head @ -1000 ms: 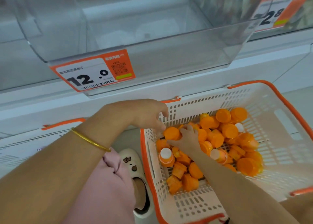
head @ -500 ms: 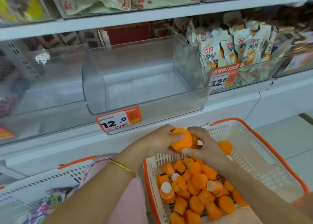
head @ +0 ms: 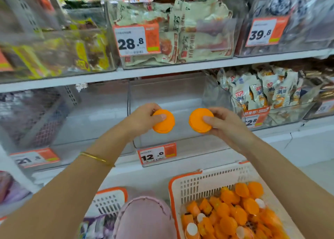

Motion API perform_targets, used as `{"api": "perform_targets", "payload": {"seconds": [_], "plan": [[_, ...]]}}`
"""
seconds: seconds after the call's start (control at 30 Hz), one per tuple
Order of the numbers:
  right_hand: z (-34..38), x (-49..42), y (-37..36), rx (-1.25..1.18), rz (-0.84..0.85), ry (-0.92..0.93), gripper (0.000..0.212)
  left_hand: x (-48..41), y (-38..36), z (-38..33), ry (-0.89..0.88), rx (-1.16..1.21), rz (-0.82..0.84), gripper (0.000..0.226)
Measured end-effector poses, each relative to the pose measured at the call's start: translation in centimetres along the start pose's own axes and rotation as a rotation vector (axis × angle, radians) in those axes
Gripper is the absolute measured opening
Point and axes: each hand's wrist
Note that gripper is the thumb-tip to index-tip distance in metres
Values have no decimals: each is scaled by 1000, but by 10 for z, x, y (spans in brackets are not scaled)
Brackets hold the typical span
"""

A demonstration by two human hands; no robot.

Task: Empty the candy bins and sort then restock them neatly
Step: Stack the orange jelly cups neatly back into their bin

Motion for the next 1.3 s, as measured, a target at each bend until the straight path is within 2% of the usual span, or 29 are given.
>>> {"api": "perform_targets", "payload": {"seconds": [0.07, 0.13, 0.2, 0.27, 0.33, 0.43, 0.53, 0.6, 0.7, 0.83, 0.97, 1.03, 1.1, 1.2, 1.3], "plan": [[12, -31, -13, 120, -13, 19, 25, -20, 6, 7, 25, -106, 29, 13], [14, -60, -23, 314, 50, -19, 23, -38, 5, 12, 68, -292, 119, 15], [5, -81, -30, 508, 172, -138, 22, -49, -1, 13, 102, -504, 237, 15], [-6, -90, -36, 635, 270, -277, 30, -55, -9, 13, 144, -612, 344, 23], [-17, -94, -40, 717, 324, -360, 35, -57, -16, 16, 208, -647, 427, 30], [-29, -98, -44, 871, 376, -383, 35, -60, -25, 24, 297, -651, 485, 36], [-29, -98, -46, 1060, 382, -306, 35, -60, -30, 30, 213, -713, 444, 41], [-26, -97, -47, 1146, 367, -247, 35, -58, -33, 29, 122, -662, 404, 37], [-30, -95, -50, 1091, 399, -257, 31, -53, -37, 28, 114, -565, 428, 28], [-32, -89, -57, 923, 429, -324, 27, -49, -34, 29, 164, -643, 368, 32], [-24, -85, -63, 927, 535, -371, 40, -44, -34, 30, 215, -716, 300, 38], [-18, -81, -63, 1032, 495, -279, 43, -40, -40, 27, 170, -687, 296, 38], [-11, -75, -55, 1074, 332, -68, 38, -34, -49, 21, 105, -598, 331, 42], [-3, -51, -26, 867, 47, 178, 28, -23, -56, 15, 136, -500, 388, 57], [-3, -11, 9, 717, -104, 276, 23, -14, -54, 16, 159, -525, 343, 60]]}}
Point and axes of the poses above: each hand's wrist, its own x-axis away from the middle knuckle, its own y-axis out of the back of the hand, z = x × y, and after that the axes turned 5 degrees about -z, right-handed
